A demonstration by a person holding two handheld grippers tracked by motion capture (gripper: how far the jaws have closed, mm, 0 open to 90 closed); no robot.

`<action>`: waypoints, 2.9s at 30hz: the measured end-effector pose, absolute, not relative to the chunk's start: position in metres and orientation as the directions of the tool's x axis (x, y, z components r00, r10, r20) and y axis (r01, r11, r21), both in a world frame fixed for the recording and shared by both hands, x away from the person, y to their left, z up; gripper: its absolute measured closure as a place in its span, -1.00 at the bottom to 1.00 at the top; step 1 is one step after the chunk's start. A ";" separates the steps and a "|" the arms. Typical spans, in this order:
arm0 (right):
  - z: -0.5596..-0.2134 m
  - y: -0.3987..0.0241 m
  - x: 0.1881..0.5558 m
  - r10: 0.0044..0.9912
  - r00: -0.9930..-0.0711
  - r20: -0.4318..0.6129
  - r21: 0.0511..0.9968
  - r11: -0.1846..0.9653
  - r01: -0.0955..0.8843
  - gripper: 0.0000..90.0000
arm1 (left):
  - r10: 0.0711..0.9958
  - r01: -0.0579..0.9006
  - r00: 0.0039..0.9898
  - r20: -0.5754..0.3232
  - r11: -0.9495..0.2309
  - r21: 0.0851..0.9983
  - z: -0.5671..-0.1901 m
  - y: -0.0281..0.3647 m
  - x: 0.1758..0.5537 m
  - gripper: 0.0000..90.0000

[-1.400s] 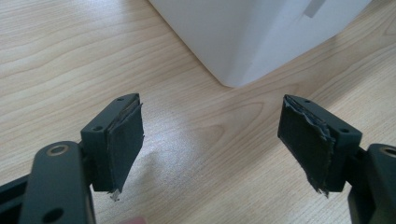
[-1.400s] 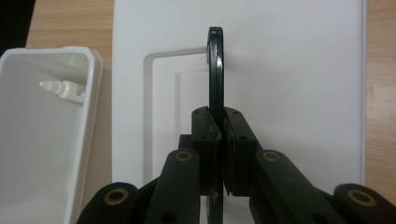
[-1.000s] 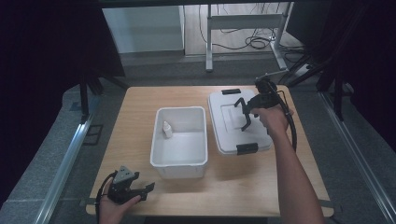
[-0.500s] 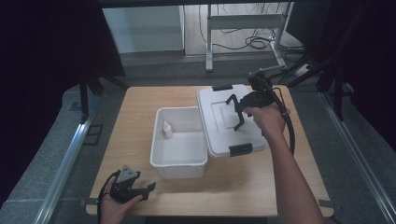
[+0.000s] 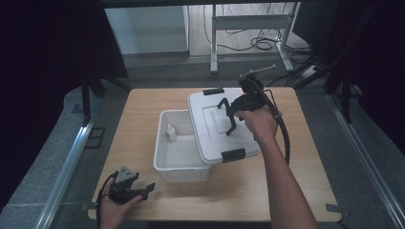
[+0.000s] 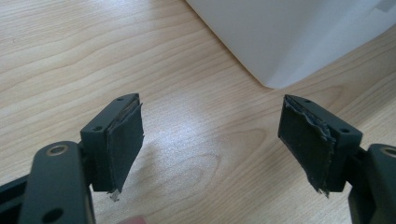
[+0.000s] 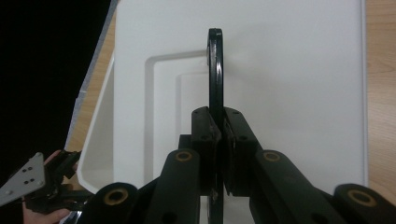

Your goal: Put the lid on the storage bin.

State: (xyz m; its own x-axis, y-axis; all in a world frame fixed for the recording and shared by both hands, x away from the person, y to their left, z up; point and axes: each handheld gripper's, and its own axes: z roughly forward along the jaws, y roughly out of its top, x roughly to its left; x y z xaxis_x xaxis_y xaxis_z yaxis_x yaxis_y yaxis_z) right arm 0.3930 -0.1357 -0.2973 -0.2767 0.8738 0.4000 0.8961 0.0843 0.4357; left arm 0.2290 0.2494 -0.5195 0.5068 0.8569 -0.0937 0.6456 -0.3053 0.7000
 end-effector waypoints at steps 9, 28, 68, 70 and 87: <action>-0.297 -0.103 0.385 0.866 -0.279 0.415 0.413 0.094 0.906 0.89 | 0.848 0.638 0.522 -0.093 -0.316 0.702 -0.518 0.245 0.228 -0.50; -0.310 -0.061 0.382 0.853 -0.270 0.447 0.375 0.096 0.922 0.89 | 0.842 0.633 0.532 -0.092 -0.323 0.703 -0.517 0.242 0.229 -0.50; -0.322 -0.028 0.388 0.846 -0.144 0.513 0.320 -0.032 0.947 0.89 | 0.839 0.634 0.536 -0.099 -0.322 0.703 -0.516 0.242 0.229 -0.50; -0.324 -0.028 0.390 0.847 -0.131 0.515 0.314 -0.044 0.948 0.89 | 0.840 0.634 0.533 -0.103 -0.316 0.706 -0.516 0.242 0.229 -0.50; -0.345 -0.022 0.389 0.857 -0.063 0.511 0.273 -0.092 0.958 0.90 | 0.839 0.635 0.533 -0.107 -0.314 0.706 -0.516 0.242 0.229 -0.50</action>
State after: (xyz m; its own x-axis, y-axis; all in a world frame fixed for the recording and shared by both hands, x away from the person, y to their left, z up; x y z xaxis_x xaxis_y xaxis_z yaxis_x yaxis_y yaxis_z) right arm 0.3895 -0.0216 -0.3454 -0.0629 0.8573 0.5109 0.9576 -0.0924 0.2729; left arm 0.2292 0.2417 -0.5159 0.5330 0.8394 -0.1065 0.6353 -0.3139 0.7056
